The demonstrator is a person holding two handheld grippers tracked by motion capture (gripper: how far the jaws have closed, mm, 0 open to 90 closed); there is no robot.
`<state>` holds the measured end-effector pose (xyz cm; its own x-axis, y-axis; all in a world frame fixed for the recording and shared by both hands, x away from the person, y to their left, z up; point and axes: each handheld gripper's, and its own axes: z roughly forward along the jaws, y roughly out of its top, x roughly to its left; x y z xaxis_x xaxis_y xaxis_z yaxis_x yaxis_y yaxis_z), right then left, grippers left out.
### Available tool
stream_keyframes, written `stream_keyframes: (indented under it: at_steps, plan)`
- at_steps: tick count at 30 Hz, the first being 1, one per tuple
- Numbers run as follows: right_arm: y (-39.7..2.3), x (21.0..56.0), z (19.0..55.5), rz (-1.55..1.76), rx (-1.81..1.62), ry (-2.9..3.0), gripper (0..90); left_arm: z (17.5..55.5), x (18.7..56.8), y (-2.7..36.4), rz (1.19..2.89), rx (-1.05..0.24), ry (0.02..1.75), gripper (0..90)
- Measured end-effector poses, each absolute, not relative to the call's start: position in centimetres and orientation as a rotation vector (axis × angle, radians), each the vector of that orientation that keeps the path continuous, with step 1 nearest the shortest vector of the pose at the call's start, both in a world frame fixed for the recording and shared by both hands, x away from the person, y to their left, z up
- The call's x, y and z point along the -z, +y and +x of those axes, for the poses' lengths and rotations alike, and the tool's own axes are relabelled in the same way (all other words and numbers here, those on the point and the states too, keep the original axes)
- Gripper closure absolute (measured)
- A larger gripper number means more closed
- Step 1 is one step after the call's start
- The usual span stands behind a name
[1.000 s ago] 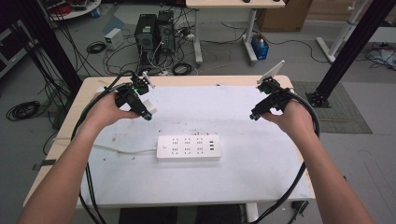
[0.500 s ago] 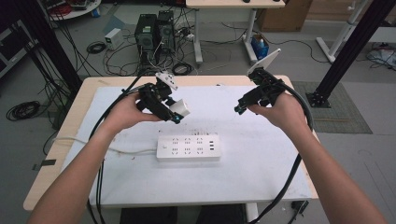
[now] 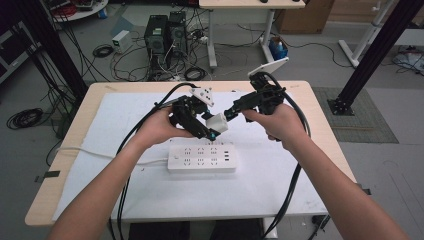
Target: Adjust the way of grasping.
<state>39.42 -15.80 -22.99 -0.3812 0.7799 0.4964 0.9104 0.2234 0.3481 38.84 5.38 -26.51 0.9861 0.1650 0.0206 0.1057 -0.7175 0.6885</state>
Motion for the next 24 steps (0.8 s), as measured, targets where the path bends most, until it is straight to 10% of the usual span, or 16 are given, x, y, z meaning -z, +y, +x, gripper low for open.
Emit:
stream_keyframes:
  at_steps: [14, 24]
  plan:
    - [-13.8, 24.5, 39.8, -1.530, 0.927, -2.168, 58.6, 38.3, 26.3, 4.8, 2.336, -0.236, 0.122, 42.6]
    - [-14.3, 24.0, 39.9, -1.485, 0.978, -2.251, 62.7, 38.1, 26.9, 4.7, 2.453, -0.320, 0.183, 28.4]
